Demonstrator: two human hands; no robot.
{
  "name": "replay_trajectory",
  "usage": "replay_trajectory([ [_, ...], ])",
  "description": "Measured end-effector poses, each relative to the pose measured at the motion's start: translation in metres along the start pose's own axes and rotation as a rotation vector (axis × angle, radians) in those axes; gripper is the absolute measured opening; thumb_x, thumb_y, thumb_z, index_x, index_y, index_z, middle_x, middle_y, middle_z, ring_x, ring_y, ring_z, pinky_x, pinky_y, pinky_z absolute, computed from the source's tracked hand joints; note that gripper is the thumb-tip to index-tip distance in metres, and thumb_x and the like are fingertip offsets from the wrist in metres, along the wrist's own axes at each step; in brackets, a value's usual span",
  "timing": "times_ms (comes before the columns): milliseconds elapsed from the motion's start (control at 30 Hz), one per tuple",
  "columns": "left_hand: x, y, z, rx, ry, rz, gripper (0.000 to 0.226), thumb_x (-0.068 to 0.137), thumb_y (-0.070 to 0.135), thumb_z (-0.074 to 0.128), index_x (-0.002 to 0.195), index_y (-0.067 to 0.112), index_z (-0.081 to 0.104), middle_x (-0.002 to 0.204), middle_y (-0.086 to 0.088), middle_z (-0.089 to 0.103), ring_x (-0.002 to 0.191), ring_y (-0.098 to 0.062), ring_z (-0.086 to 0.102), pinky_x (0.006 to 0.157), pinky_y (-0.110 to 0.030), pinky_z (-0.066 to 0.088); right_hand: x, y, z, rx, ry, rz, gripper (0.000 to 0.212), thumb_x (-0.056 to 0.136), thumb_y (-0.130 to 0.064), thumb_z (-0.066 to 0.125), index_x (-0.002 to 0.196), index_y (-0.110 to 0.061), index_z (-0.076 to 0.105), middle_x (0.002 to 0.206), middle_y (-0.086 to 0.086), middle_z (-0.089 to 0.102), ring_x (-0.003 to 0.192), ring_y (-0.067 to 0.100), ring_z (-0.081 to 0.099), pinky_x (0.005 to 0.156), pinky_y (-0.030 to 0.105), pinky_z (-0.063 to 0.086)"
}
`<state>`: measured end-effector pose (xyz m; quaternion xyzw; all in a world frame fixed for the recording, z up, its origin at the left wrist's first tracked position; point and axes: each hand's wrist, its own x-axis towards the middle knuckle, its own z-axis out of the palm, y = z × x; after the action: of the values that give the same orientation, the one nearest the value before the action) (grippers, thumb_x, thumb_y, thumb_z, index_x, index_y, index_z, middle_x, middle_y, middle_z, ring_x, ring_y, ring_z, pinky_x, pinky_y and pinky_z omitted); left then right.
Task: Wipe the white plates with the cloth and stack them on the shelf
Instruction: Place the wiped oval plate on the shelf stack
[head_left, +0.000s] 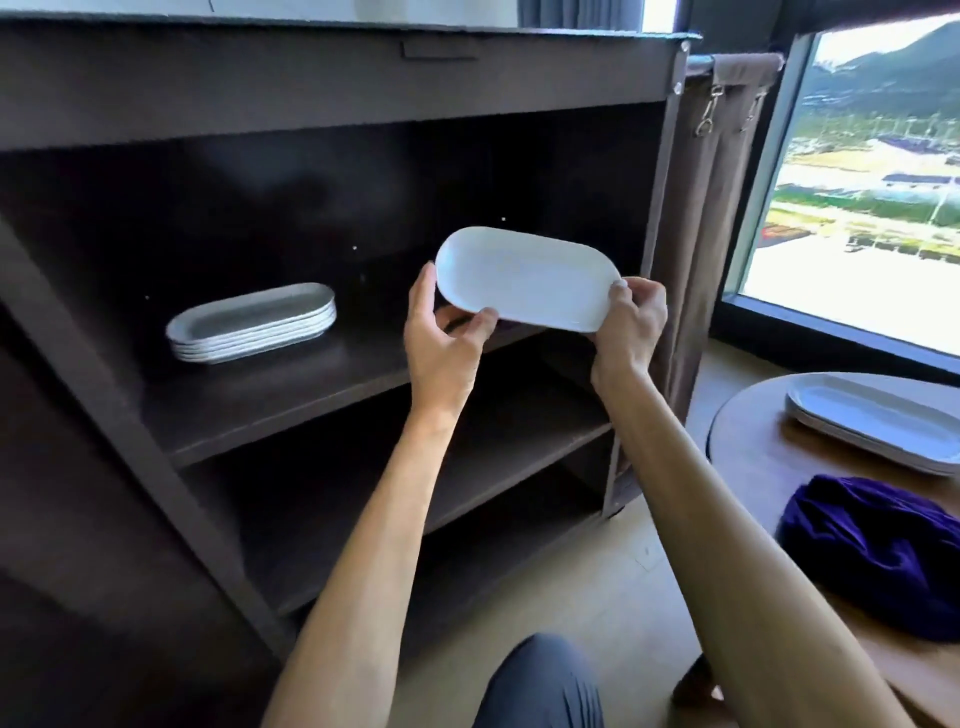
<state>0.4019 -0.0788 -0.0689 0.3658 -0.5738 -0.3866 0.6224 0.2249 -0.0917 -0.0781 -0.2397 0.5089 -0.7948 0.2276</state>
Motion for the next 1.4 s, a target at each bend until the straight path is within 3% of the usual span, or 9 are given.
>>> replay_trajectory([
  [67, 0.01, 0.004, -0.031, 0.032, 0.065, 0.027, 0.085, 0.086, 0.006, 0.08, 0.158, 0.01, 0.034, 0.149, -0.005, 0.052, 0.11, -0.003, 0.067, 0.085, -0.017, 0.055, -0.013, 0.003, 0.031, 0.036, -0.104, 0.075, 0.012, 0.099, -0.023, 0.047, 0.097, -0.017, 0.057, 0.102, -0.001, 0.06, 0.1, 0.02, 0.062, 0.092, 0.055, 0.058],
  [200, 0.025, 0.007, -0.09, 0.186, 0.246, 0.062, 0.086, 0.084, 0.008, 0.083, 0.156, 0.007, 0.036, 0.125, 0.012, 0.059, 0.104, -0.003, 0.068, 0.088, -0.021, 0.057, -0.049, 0.005, 0.088, 0.192, -0.379, 0.232, 0.013, 0.101, -0.029, 0.052, 0.102, -0.018, 0.059, 0.117, 0.009, 0.064, 0.107, 0.024, 0.066, 0.082, 0.045, 0.063],
  [333, 0.031, 0.005, -0.146, 0.466, 0.355, 0.11, 0.098, 0.081, 0.037, 0.085, 0.159, 0.011, 0.032, 0.15, -0.01, 0.053, 0.141, -0.022, 0.048, 0.118, -0.041, 0.04, -0.08, 0.017, 0.137, 0.209, -0.583, 0.308, 0.027, 0.096, -0.036, 0.063, 0.116, -0.018, 0.065, 0.126, 0.009, 0.067, 0.114, 0.023, 0.067, 0.086, 0.038, 0.061],
  [500, 0.034, 0.003, -0.186, 0.712, 0.399, 0.027, 0.088, 0.091, 0.034, 0.077, 0.162, 0.019, 0.027, 0.158, -0.009, 0.041, 0.148, -0.025, 0.031, 0.118, -0.036, 0.026, -0.1, 0.032, 0.181, 0.154, -0.72, 0.373, 0.028, 0.091, -0.041, 0.065, 0.112, -0.023, 0.069, 0.12, 0.001, 0.072, 0.116, 0.022, 0.067, 0.093, 0.032, 0.054],
  [700, 0.061, -0.006, -0.204, 0.663, 0.464, -0.14, 0.084, 0.091, 0.032, 0.077, 0.16, 0.024, 0.029, 0.151, -0.01, 0.047, 0.142, -0.028, 0.04, 0.115, -0.037, 0.032, -0.105, 0.039, 0.224, 0.124, -0.76, 0.408, 0.019, 0.091, -0.04, 0.067, 0.104, -0.026, 0.068, 0.112, -0.004, 0.07, 0.115, 0.017, 0.062, 0.102, 0.032, 0.045],
  [833, 0.078, -0.013, -0.21, 0.651, 0.517, -0.22, 0.081, 0.091, 0.03, 0.077, 0.159, 0.024, 0.032, 0.145, -0.017, 0.049, 0.138, -0.032, 0.042, 0.111, -0.036, 0.036, -0.106, 0.051, 0.251, 0.049, -0.748, 0.399, 0.026, 0.092, -0.037, 0.068, 0.111, -0.02, 0.064, 0.108, -0.005, 0.066, 0.109, 0.017, 0.059, 0.093, 0.029, 0.043],
  [1067, 0.091, -0.022, -0.219, 0.619, 0.569, -0.217, 0.073, 0.095, 0.03, 0.072, 0.157, 0.018, 0.035, 0.147, -0.014, 0.049, 0.139, -0.029, 0.043, 0.111, -0.035, 0.037, -0.109, 0.066, 0.276, -0.081, -0.801, 0.359, 0.057, 0.093, -0.035, 0.067, 0.141, -0.01, 0.05, 0.121, 0.003, 0.059, 0.117, 0.022, 0.055, 0.11, 0.035, 0.04],
  [1300, 0.101, -0.027, -0.219, 0.754, 0.554, -0.275, 0.065, 0.102, 0.022, 0.062, 0.158, 0.01, 0.032, 0.149, -0.016, 0.051, 0.14, -0.031, 0.045, 0.112, -0.036, 0.039, -0.106, 0.076, 0.276, -0.261, -0.872, 0.303, 0.076, 0.086, -0.046, 0.07, 0.148, -0.009, 0.046, 0.14, 0.012, 0.059, 0.127, 0.029, 0.056, 0.112, 0.038, 0.042],
  [1400, 0.102, -0.03, -0.221, 0.781, 0.559, -0.285, 0.057, 0.101, 0.017, 0.06, 0.153, 0.007, 0.038, 0.145, -0.017, 0.054, 0.136, -0.034, 0.051, 0.111, -0.04, 0.043, -0.114, 0.069, 0.268, -0.35, -0.892, 0.197, 0.068, 0.099, -0.037, 0.061, 0.154, -0.006, 0.036, 0.151, 0.015, 0.049, 0.139, 0.031, 0.046, 0.113, 0.033, 0.036],
])
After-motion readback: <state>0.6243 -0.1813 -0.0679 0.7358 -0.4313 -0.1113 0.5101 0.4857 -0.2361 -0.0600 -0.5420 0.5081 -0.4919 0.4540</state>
